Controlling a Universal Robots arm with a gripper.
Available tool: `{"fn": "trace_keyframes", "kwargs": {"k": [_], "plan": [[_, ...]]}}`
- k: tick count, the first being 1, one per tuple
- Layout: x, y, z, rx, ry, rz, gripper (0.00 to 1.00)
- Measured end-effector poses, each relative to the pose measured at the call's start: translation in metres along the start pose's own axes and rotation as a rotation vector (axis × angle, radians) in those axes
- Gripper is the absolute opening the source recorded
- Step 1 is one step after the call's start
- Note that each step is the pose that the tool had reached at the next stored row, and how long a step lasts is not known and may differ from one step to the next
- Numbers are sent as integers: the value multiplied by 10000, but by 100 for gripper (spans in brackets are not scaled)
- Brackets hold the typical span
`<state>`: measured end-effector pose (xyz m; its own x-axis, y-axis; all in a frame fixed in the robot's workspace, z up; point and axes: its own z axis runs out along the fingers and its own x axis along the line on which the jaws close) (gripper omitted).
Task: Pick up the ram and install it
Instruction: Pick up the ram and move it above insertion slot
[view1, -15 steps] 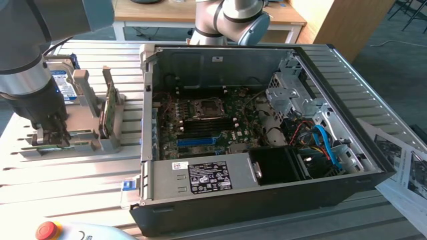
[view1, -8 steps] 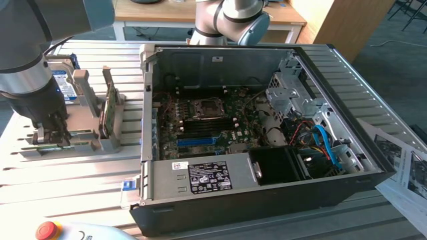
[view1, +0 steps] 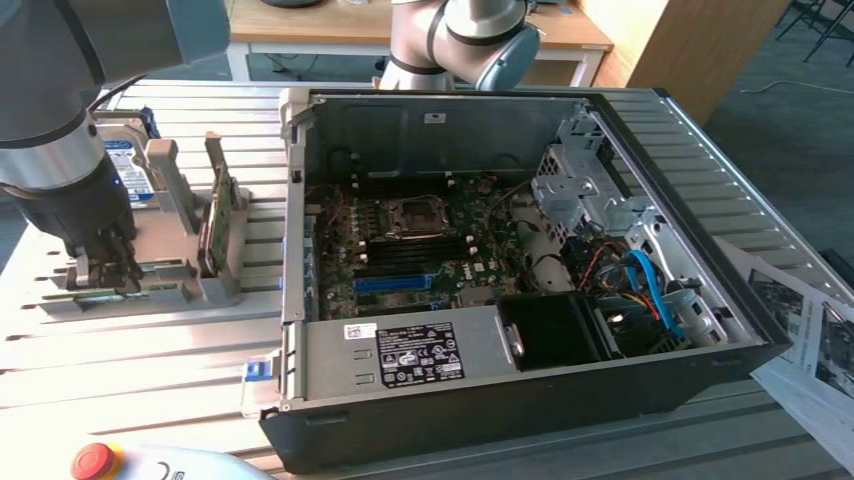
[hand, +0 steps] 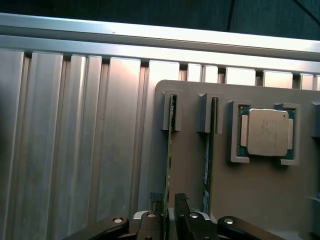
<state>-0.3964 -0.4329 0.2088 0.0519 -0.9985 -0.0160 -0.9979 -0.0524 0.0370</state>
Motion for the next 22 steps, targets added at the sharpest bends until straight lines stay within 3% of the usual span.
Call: {"fn": "trace_keyframes", "kwargs": {"k": [9, 22], "plan": [[1, -2, 66, -1, 0, 0, 24], [1, -3, 79, -1, 1, 0, 24]]}}
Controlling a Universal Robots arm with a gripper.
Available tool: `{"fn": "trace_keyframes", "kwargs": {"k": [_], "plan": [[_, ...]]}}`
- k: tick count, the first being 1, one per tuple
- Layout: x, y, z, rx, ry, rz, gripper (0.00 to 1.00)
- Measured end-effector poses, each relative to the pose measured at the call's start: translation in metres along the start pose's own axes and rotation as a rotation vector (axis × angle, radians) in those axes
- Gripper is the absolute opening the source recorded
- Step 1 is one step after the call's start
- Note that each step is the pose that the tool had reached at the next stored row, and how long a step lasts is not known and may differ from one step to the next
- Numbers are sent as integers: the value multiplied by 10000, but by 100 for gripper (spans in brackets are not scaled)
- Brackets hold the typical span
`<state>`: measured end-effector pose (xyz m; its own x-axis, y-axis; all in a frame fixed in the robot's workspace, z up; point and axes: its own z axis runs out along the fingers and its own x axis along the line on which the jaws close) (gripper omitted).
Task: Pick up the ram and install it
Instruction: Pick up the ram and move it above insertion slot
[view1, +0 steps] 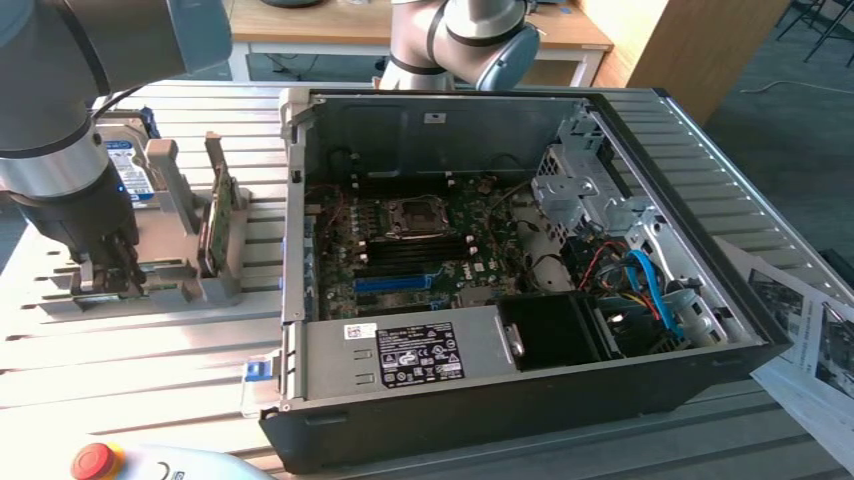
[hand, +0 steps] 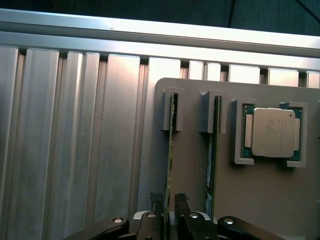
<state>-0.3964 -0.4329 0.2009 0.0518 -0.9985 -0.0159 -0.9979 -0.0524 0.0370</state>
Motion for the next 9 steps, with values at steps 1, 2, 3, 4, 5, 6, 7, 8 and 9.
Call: {"fn": "trace_keyframes", "kwargs": {"k": [1, 2, 3, 4, 5, 6, 7, 8, 9], "plan": [[0, 0, 0, 0, 0, 0, 24], [0, 0, -2, 2, -1, 0, 24], [0, -1, -6, 3, -2, 0, 24], [-1, 0, -8, 3, -2, 0, 24], [0, 0, -12, 1, -1, 0, 24], [-1, 0, -13, 1, -1, 0, 24], [0, 0, -13, 1, -1, 0, 24], [-1, 0, -13, 2, -1, 0, 24], [0, 0, -13, 2, -1, 0, 24]]}}
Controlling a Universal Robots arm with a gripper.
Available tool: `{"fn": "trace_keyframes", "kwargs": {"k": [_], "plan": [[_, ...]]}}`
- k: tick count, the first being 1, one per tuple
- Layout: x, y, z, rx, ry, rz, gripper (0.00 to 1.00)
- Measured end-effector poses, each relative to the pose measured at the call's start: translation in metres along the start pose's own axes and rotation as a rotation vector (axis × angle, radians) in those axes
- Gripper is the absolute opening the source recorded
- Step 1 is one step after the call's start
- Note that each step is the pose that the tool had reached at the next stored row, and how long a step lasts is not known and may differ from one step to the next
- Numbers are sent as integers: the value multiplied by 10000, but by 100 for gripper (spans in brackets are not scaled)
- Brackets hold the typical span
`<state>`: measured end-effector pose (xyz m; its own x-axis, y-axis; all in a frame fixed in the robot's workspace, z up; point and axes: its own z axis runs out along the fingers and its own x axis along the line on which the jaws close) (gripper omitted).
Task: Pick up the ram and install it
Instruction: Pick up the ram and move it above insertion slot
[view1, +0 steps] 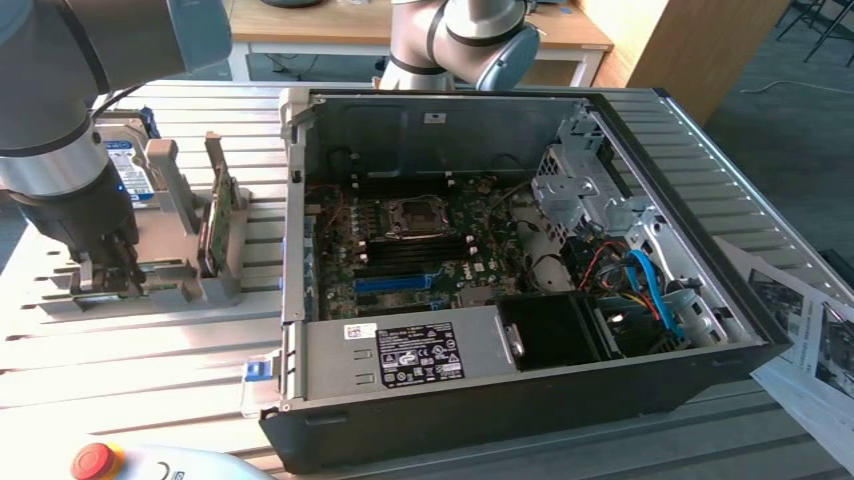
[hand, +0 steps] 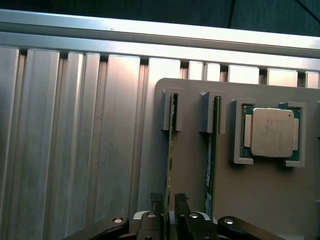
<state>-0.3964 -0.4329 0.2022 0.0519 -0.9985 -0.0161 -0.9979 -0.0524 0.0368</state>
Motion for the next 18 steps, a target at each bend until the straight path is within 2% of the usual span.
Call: {"fn": "trace_keyframes", "kwargs": {"k": [5, 9, 18], "plan": [[0, 0, -1, -2, 1, 0, 24], [0, 0, -1, -2, 1, 0, 12], [0, 0, -1, -2, 1, 10, 12]]}}
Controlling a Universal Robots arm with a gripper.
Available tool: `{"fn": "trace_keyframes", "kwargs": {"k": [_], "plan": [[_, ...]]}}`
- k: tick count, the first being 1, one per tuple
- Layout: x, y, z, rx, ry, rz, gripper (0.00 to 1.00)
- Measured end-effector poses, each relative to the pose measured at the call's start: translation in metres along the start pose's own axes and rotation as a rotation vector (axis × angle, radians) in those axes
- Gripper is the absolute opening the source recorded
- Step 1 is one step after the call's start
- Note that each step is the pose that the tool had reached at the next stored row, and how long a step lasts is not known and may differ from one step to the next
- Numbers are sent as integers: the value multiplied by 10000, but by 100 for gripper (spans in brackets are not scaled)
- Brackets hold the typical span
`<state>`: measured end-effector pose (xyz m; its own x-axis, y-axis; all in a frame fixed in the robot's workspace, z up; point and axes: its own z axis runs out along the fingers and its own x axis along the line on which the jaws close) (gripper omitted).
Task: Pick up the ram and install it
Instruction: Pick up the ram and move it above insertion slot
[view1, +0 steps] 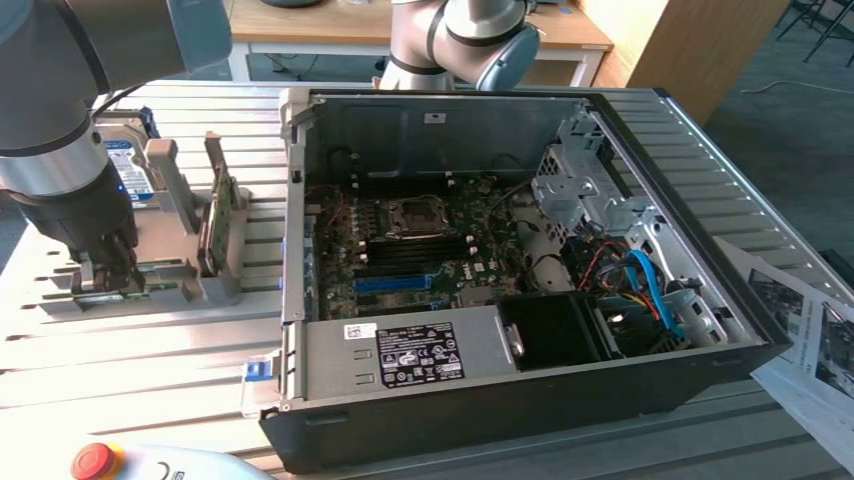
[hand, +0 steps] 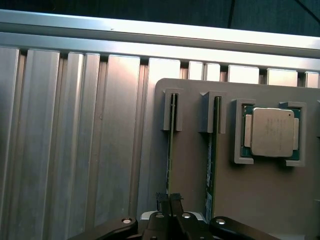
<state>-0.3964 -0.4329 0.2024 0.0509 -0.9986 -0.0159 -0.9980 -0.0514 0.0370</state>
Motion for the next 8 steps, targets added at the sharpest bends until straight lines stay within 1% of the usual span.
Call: {"fn": "trace_keyframes", "kwargs": {"k": [8], "plan": [[0, 0, 0, 1, -2, 36, 12]]}}
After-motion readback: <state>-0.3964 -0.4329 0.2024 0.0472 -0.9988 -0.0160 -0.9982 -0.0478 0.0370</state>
